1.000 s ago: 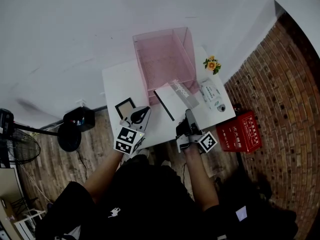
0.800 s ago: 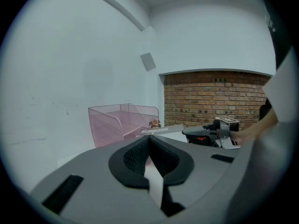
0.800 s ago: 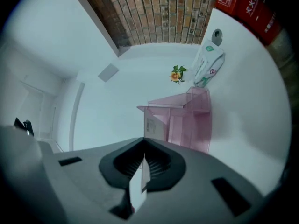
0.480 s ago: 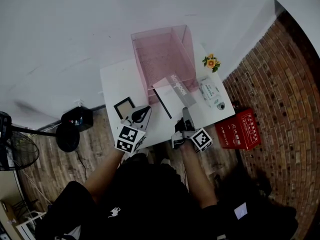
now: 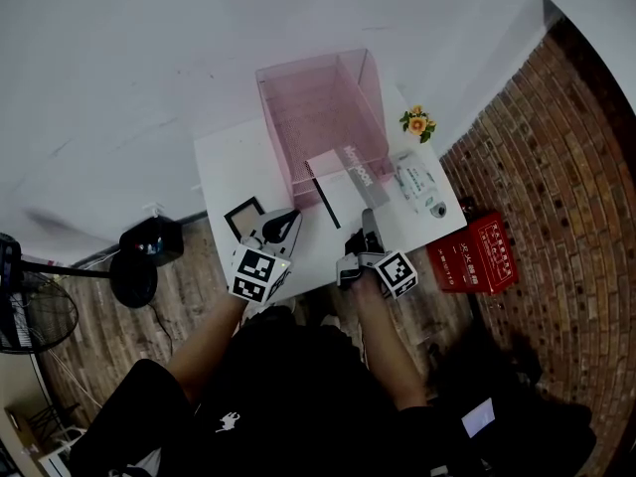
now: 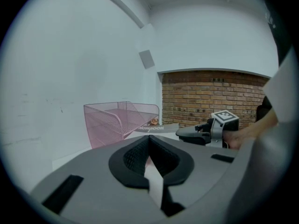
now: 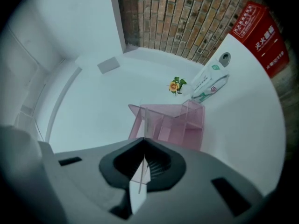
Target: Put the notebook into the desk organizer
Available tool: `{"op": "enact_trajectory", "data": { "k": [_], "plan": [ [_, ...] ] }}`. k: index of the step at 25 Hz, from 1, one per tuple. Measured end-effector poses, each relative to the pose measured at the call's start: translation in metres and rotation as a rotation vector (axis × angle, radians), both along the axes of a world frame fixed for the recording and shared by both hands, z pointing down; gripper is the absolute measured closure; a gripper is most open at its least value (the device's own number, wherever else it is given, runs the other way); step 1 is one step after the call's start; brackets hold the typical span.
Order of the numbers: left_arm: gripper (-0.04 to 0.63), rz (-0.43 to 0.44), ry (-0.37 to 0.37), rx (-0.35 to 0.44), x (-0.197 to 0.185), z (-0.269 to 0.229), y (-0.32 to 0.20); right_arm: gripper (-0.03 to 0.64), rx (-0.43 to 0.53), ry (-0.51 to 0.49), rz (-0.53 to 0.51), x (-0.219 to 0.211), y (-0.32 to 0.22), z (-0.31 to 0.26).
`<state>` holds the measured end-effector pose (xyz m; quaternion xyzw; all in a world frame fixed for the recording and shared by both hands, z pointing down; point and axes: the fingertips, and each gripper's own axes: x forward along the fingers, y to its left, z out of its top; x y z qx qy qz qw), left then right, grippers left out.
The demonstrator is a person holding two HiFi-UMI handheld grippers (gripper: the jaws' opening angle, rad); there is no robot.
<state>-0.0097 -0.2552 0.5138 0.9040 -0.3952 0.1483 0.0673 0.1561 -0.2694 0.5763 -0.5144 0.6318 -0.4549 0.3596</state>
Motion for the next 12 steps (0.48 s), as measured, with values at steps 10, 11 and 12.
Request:
{"op": "enact_trajectory", "data": {
  "k": [10,11,12],
  "plan": [
    [0.592,0.013,-0.009,0.007,-0.01,0.003,-0.014,0.609,-0.042,-0.039,0.042,-0.013,-0.018,0.013],
    [0.592,0.011,-0.009,0.004,-0.012,0.003,-0.015,0.609,-0.044,-0.041,0.045,-0.015,-0.021,0.014],
    [0.592,0.007,-0.009,-0.002,-0.014,0.005,-0.016,0.609,-0.047,-0.043,0.047,-0.018,-0.023,0.015]
  ]
}}
